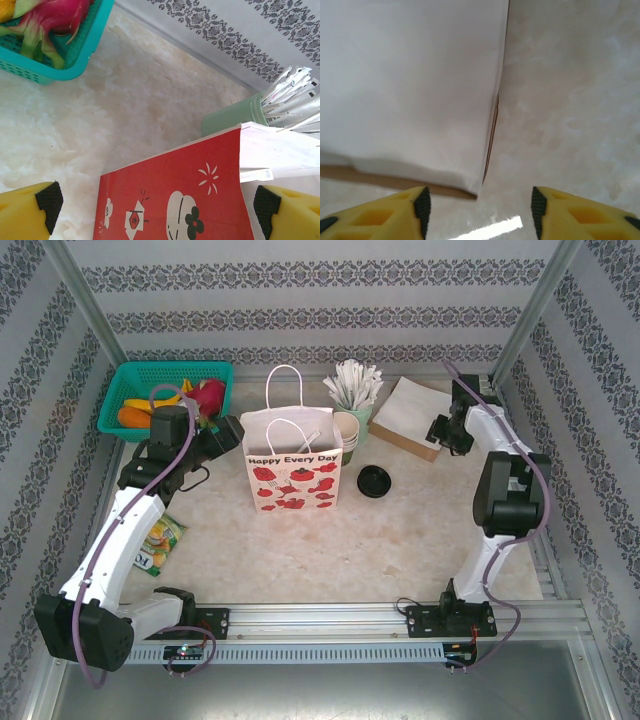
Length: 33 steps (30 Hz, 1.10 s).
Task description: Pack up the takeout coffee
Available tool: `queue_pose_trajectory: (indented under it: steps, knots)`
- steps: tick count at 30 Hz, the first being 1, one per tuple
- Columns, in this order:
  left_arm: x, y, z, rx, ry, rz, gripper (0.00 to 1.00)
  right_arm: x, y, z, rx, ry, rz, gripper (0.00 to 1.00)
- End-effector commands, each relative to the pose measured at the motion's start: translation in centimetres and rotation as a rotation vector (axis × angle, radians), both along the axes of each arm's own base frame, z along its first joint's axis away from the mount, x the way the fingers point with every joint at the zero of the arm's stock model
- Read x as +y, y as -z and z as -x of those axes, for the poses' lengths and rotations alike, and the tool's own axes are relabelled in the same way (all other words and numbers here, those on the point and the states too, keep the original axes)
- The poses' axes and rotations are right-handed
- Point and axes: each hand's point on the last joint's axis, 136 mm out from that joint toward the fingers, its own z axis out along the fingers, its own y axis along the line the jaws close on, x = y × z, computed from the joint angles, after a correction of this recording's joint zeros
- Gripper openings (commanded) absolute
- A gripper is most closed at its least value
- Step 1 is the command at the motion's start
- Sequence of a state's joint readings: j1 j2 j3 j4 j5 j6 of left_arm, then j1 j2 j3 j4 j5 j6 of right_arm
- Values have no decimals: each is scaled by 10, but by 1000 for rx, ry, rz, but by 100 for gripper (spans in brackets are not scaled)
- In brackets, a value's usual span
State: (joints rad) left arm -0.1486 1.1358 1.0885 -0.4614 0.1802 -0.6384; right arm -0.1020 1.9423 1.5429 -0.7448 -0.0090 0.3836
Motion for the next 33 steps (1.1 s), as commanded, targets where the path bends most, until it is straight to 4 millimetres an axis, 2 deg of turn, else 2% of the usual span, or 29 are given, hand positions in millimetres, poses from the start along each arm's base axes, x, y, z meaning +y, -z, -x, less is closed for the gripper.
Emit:
queue_pose_trajectory:
  steps: [1, 7, 15, 19, 27, 33]
  knots:
    - [2, -18, -3, -61, 5, -9, 100, -9, 1, -19, -22, 14, 45, 51]
    - [3, -14, -5, -51, -4, -13, 100, -6, 27, -25, 26, -5, 23, 35]
    - [0, -14, -8, -45, 11, -9, 100, -6, 31, -10, 39, -81, 55, 9]
    - [0, -13, -9, -43, 11, -5, 100, -10, 30, 10, 86, -162, 93, 0]
    - [-3, -14, -11, -46, 24, -1, 100, -32, 32, 69, 188, -262, 138, 0]
    - [-5, -7, -8, -33, 36, 9, 100, -21, 31, 106, 227, -473, 123, 0]
